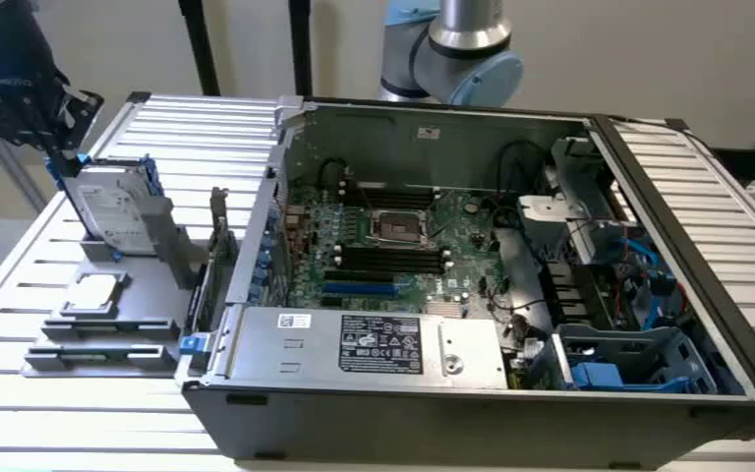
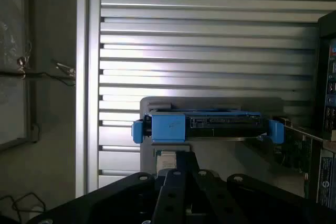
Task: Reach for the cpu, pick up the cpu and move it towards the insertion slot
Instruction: 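Pick up the cpu and move it towards the insertion slot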
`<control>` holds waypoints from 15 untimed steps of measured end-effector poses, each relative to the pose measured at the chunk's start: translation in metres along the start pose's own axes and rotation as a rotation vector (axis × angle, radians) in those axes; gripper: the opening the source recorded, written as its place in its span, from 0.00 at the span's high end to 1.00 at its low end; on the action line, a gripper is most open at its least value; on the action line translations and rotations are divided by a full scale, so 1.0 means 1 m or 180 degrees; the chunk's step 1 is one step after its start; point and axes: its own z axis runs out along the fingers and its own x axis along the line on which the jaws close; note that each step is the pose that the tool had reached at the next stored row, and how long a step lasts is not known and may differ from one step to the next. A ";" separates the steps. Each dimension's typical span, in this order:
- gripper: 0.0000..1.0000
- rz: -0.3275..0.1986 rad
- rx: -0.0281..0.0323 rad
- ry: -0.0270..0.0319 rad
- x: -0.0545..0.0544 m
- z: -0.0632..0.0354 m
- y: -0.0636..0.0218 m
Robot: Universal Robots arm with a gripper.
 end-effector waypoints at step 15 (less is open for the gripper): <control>0.89 0.0000 0.0000 0.0001 0.000 -0.0002 -0.0036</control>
